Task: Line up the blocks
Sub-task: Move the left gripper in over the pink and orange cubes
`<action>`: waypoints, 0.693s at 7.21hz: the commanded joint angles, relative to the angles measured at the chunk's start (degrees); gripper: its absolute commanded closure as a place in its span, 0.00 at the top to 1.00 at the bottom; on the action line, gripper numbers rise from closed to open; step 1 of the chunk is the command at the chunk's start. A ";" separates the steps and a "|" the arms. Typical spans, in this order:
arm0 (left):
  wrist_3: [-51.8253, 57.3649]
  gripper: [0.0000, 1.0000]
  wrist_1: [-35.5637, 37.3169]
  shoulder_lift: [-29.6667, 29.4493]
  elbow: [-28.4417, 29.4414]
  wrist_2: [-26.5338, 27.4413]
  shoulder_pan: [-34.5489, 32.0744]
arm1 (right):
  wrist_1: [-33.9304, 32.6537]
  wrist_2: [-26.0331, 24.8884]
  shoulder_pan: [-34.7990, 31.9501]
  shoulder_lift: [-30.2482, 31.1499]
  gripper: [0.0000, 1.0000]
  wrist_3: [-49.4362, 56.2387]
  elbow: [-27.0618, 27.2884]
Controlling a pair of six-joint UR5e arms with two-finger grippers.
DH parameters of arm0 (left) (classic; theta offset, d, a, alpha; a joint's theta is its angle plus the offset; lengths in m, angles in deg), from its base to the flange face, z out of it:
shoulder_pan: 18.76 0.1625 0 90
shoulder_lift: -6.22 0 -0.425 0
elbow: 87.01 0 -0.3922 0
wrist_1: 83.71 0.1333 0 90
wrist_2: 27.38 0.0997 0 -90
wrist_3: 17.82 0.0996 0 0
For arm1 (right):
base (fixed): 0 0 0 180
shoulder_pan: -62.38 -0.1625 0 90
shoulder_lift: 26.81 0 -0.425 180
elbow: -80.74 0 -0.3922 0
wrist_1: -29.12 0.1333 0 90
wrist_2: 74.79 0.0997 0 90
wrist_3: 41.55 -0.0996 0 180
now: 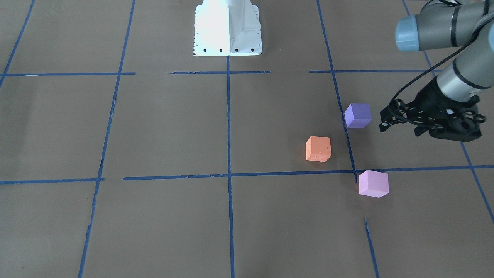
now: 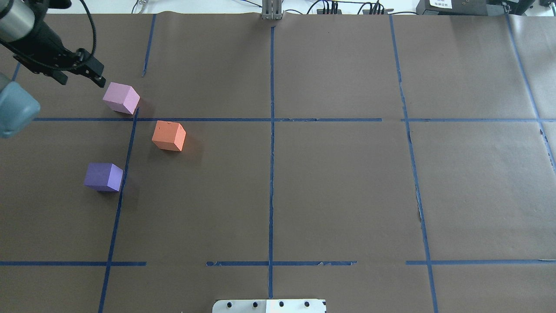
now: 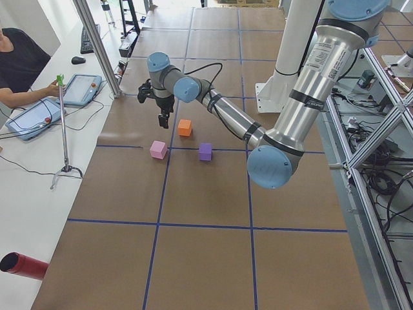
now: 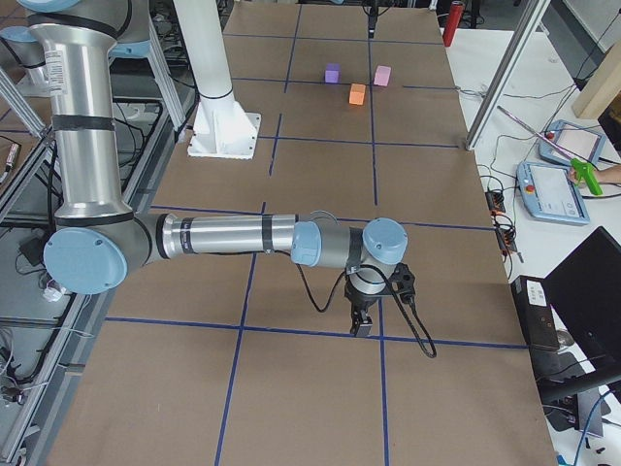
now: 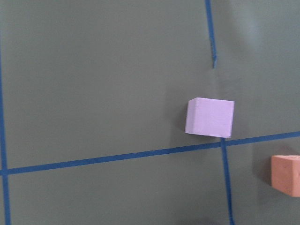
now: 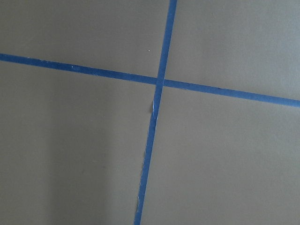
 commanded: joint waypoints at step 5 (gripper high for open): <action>-7.32 1.00 -7.52 -3.08 5.33 8.04 12.69 | 0.00 0.00 0.00 0.00 1.00 0.00 0.00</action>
